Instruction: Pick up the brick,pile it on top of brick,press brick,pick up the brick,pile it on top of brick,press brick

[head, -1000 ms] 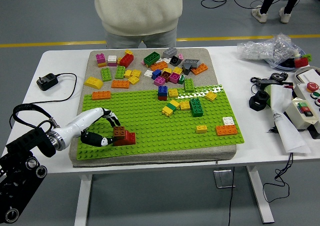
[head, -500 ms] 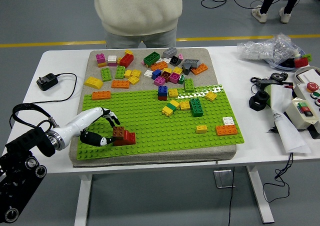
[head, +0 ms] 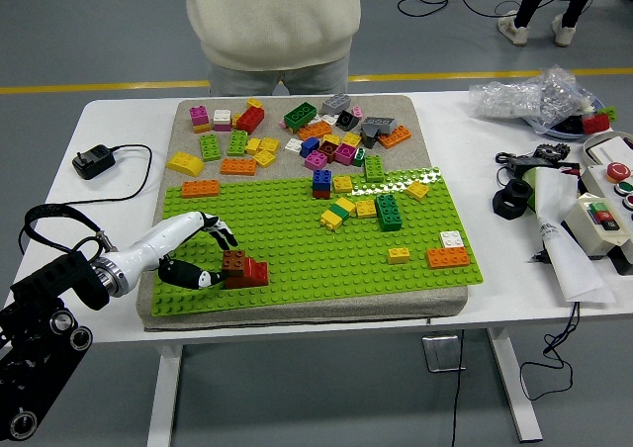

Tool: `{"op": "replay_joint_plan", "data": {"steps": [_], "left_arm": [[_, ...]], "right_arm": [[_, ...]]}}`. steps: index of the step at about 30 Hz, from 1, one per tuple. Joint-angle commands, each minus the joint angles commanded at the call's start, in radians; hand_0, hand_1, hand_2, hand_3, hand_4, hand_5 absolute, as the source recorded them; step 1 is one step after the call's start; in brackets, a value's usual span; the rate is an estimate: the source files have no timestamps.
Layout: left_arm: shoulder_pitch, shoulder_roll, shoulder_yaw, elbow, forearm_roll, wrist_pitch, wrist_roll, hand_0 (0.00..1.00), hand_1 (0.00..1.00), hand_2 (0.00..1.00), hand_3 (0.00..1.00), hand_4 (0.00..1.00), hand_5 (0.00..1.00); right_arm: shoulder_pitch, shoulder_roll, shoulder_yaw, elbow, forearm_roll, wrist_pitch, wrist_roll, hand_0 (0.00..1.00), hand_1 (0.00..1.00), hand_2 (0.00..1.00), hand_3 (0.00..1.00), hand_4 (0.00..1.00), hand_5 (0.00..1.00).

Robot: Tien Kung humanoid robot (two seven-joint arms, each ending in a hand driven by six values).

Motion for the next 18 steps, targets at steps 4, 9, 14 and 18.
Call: {"op": "replay_joint_plan", "data": {"steps": [4, 9, 14, 18], "left_arm": [[0.000, 0.000, 0.001, 0.000, 0.000, -0.003, -0.001, 0.803, 0.780, 0.591, 0.600, 0.843, 0.057], [0.001, 0.001, 0.002, -0.001, 0.000, -0.007, -0.001, 0.809, 0.784, 0.594, 0.601, 0.847, 0.060], [0.001, 0.001, 0.003, -0.001, 0.000, -0.009, -0.001, 0.809, 0.784, 0.599, 0.604, 0.855, 0.065], [0.001, 0.001, 0.004, 0.000, -0.001, -0.010, -0.002, 0.813, 0.789, 0.604, 0.612, 0.858, 0.068]], "right_arm": [[-0.001, 0.000, 0.000, 0.000, -0.001, 0.000, 0.000, 0.761, 0.676, 0.718, 0.737, 0.998, 0.683], [-0.001, 0.001, 0.001, 0.000, -0.003, 0.000, 0.000, 0.761, 0.676, 0.718, 0.737, 0.998, 0.683], [-0.002, 0.001, 0.001, 0.000, -0.004, 0.001, 0.000, 0.761, 0.676, 0.718, 0.737, 0.998, 0.683], [-0.002, 0.001, 0.000, 0.000, -0.004, 0.001, 0.000, 0.761, 0.676, 0.718, 0.737, 0.998, 0.683]]}}
